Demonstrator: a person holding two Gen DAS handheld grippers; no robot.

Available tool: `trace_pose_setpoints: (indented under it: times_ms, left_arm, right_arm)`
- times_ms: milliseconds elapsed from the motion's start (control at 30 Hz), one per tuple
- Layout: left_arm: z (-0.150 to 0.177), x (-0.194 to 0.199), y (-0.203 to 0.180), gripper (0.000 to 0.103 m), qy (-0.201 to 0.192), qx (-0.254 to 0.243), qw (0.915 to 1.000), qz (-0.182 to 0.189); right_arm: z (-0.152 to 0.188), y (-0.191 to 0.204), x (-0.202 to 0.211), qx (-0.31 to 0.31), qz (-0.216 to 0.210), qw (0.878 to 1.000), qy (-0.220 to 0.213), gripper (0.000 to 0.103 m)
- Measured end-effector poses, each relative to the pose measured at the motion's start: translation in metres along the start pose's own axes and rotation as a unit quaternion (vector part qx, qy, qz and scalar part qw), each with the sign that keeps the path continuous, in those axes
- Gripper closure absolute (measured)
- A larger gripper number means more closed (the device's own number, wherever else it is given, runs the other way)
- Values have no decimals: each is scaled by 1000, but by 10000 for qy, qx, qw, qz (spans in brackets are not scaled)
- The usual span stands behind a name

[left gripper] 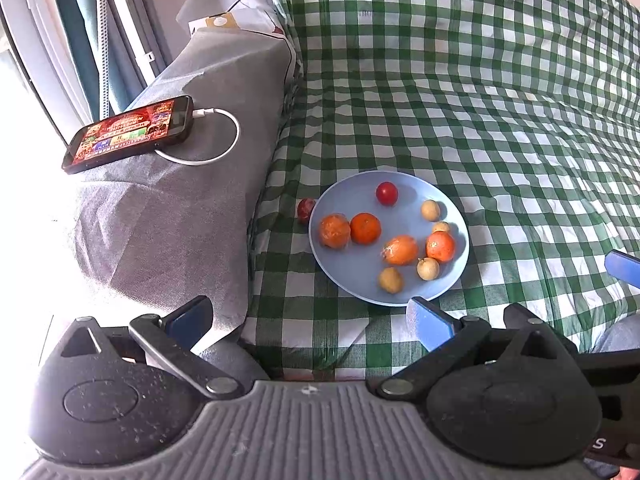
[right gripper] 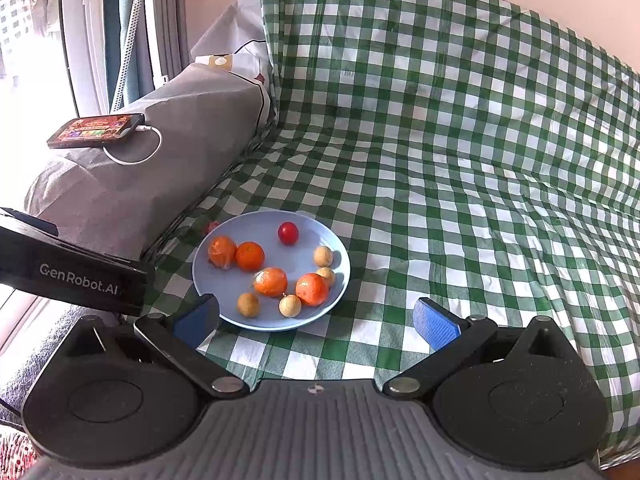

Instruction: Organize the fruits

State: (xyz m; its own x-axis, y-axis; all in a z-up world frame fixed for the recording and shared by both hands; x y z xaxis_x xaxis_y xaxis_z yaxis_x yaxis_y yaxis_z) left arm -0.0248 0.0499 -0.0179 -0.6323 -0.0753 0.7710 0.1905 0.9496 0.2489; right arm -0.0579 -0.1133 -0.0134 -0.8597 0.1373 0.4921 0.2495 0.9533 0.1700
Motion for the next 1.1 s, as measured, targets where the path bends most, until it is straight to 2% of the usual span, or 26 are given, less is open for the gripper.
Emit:
trace_pose_setpoints:
  times_ms: [1100]
  left_arm:
    - [-2,-15,-2,0,216,-42,9997,-88]
  right_arm:
    - [-2,-4,-14,-63,-74,9999,140,1]
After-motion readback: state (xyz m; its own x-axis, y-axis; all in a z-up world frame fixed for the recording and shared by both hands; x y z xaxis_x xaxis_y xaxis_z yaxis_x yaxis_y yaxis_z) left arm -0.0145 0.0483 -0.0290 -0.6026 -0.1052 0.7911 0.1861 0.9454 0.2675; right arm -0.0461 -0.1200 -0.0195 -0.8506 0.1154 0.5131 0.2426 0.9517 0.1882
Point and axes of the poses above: each gripper's, at about its wrist camera, not at the fingertips, and x roughly against the way its jaws point, y to its left, z to its underside, the point moved 5 cm from there along -x, roughly the way its jaws point, and after that the axes turned 9 degrees about -z, right-handed, at the moved point
